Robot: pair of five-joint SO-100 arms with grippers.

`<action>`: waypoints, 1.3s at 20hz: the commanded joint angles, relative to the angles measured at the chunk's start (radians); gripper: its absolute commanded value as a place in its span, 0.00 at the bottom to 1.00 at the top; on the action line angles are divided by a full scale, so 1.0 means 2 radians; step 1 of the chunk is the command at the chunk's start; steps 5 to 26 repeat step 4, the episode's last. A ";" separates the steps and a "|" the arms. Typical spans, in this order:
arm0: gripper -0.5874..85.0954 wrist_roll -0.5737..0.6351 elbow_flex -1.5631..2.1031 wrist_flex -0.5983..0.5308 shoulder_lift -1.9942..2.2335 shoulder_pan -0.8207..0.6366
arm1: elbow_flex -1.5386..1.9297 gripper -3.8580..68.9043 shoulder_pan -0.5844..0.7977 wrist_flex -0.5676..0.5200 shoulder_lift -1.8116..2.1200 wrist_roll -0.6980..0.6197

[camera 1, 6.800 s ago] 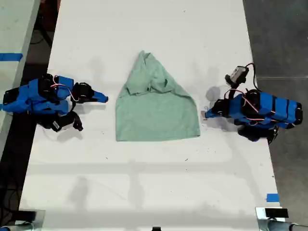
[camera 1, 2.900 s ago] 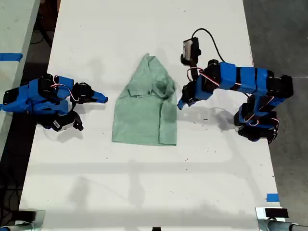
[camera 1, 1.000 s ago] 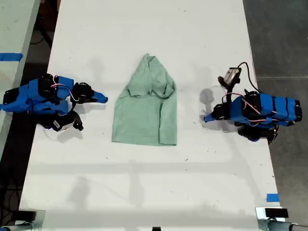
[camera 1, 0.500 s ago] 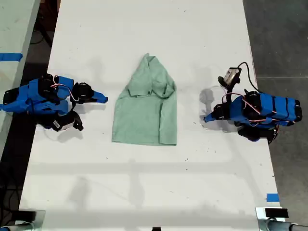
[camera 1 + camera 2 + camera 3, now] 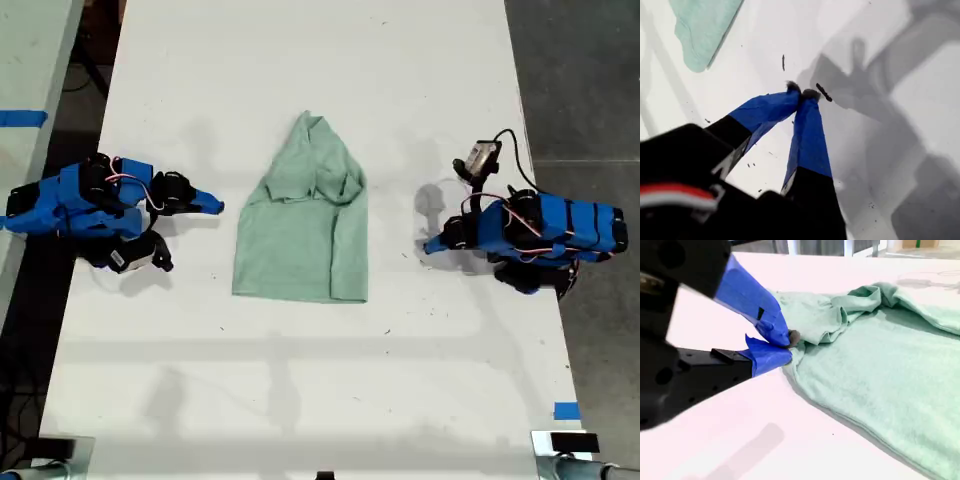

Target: Fold t shirt

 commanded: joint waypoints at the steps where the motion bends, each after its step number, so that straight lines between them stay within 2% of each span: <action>1: 0.01 -0.010 0.005 0.001 0.004 0.002 | 0.015 0.07 -0.005 0.000 0.005 0.012; 26: 0.01 -0.010 0.005 0.001 0.004 0.002 | 0.016 0.07 -0.005 0.000 0.005 0.014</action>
